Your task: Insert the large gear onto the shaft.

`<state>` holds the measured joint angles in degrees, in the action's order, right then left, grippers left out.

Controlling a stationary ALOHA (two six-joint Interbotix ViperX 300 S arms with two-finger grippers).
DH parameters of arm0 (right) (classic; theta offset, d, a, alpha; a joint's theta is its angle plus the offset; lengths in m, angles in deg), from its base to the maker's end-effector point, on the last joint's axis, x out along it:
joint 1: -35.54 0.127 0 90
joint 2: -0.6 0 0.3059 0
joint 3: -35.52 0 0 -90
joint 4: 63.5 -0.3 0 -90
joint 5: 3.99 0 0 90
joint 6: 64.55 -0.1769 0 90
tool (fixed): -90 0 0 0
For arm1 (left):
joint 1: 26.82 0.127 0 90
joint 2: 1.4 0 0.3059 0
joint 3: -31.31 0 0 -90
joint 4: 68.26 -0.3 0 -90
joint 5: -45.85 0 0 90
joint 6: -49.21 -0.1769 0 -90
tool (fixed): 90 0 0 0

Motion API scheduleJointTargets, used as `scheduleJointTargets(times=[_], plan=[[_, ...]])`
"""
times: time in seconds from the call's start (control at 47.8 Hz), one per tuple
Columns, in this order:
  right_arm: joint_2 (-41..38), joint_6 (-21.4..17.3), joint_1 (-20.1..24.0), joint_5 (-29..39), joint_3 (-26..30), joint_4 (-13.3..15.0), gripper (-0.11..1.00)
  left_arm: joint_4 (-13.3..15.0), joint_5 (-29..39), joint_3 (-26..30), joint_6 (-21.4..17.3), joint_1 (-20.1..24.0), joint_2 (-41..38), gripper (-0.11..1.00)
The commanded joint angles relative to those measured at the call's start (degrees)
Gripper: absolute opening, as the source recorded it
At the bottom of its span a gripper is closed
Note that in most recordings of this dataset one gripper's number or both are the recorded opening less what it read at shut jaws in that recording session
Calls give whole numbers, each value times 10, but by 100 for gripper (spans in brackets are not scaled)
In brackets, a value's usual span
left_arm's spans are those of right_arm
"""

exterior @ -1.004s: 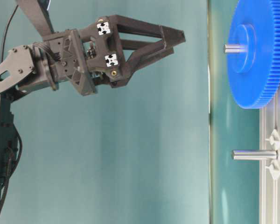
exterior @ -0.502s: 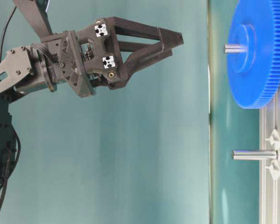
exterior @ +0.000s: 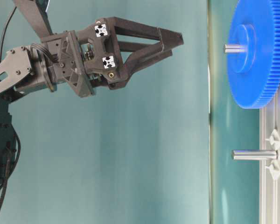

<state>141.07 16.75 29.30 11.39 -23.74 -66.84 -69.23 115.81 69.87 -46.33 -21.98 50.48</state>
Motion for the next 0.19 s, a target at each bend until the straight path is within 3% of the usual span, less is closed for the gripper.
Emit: scheduleJointTargets(times=[0.0,0.167], plan=[[-4,-4,-2,-3,6,-1,9,-2,-2,10,1,-2,33,88],[-4,-4,-1,-3,6,-1,9,-2,-2,10,1,-2,32,88]])
